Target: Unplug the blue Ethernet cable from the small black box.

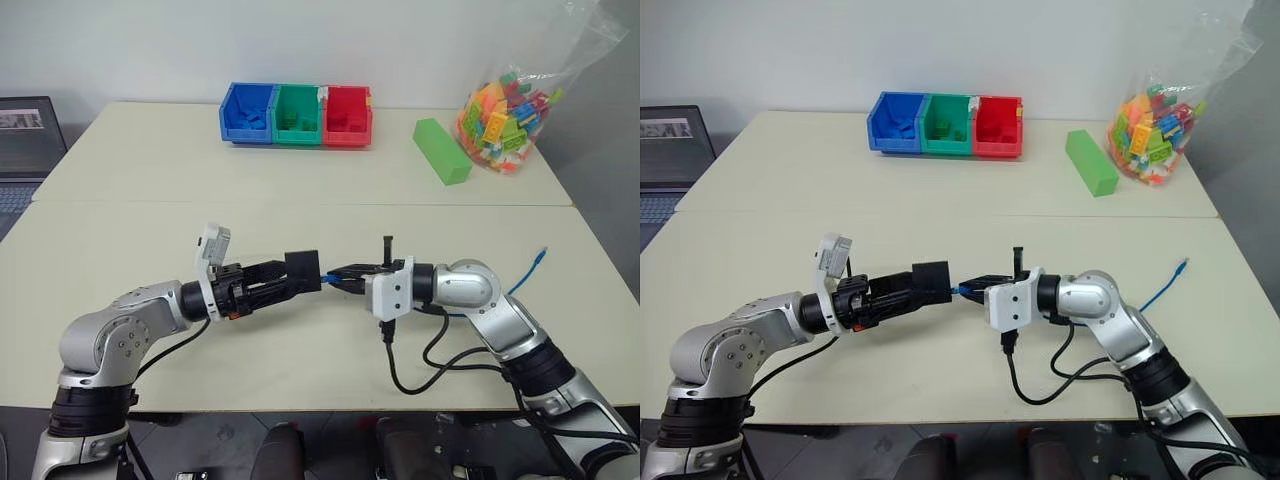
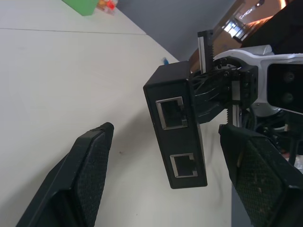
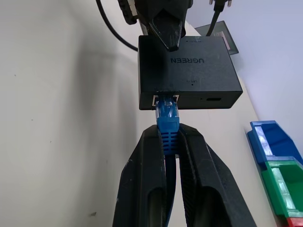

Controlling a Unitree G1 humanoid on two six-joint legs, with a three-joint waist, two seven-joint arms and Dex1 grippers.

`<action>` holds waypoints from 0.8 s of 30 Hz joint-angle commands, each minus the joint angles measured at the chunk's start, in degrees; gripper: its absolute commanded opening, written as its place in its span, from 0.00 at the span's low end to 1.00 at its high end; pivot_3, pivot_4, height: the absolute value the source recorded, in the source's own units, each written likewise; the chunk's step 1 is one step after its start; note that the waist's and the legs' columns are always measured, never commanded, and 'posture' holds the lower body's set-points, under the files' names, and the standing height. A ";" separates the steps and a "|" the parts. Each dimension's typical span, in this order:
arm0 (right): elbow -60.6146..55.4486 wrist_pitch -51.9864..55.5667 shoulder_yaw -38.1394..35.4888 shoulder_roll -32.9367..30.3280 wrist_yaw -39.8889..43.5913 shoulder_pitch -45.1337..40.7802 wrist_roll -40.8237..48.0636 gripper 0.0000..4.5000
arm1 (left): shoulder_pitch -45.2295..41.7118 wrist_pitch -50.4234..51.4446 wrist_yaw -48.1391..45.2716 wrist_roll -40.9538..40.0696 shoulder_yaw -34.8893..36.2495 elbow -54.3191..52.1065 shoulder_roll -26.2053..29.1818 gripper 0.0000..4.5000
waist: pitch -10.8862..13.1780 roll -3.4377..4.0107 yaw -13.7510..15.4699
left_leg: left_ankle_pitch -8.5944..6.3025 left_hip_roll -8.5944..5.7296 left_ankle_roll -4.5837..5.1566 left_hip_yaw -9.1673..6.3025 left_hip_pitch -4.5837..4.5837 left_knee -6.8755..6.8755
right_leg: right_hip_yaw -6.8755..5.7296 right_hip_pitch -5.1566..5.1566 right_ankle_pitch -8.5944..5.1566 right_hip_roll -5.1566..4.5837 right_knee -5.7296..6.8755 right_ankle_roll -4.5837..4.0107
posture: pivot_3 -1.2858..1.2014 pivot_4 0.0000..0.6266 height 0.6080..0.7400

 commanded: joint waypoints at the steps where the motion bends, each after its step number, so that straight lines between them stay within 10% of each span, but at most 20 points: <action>1: -1.14 -1.28 -0.85 0.52 -0.44 -1.26 0.17 0.02 | -1.35 1.62 -0.53 -3.07 1.45 -0.92 -0.11 0.75 | 0.00 0.00 0.00 | 0.00 0.00 0.00 0.00 0.00 0.00 | 0.00 0.00 0.00 0.00 0.00 0.00 | 0.52 0.24 1.00; 13: -0.19 -2.87 -1.30 1.38 -1.74 -1.76 -0.49 0.02 | -3.26 5.49 0.62 -7.31 2.03 -0.84 -0.60 0.18 | 0.00 0.00 -0.02 | 0.00 0.00 0.00 -0.03 0.01 0.03 | 0.01 0.00 0.00 0.00 0.06 0.00 | 0.52 0.24 1.00; 24: -0.71 -1.62 -1.14 0.37 0.45 -0.82 2.00 0.10 | -3.78 5.55 0.56 -7.65 1.98 -1.66 -0.36 0.18 | 0.00 0.00 -0.02 | 0.00 -0.01 0.00 -0.05 0.01 0.04 | 0.02 0.00 0.00 0.00 0.08 0.00 | 0.52 0.24 1.00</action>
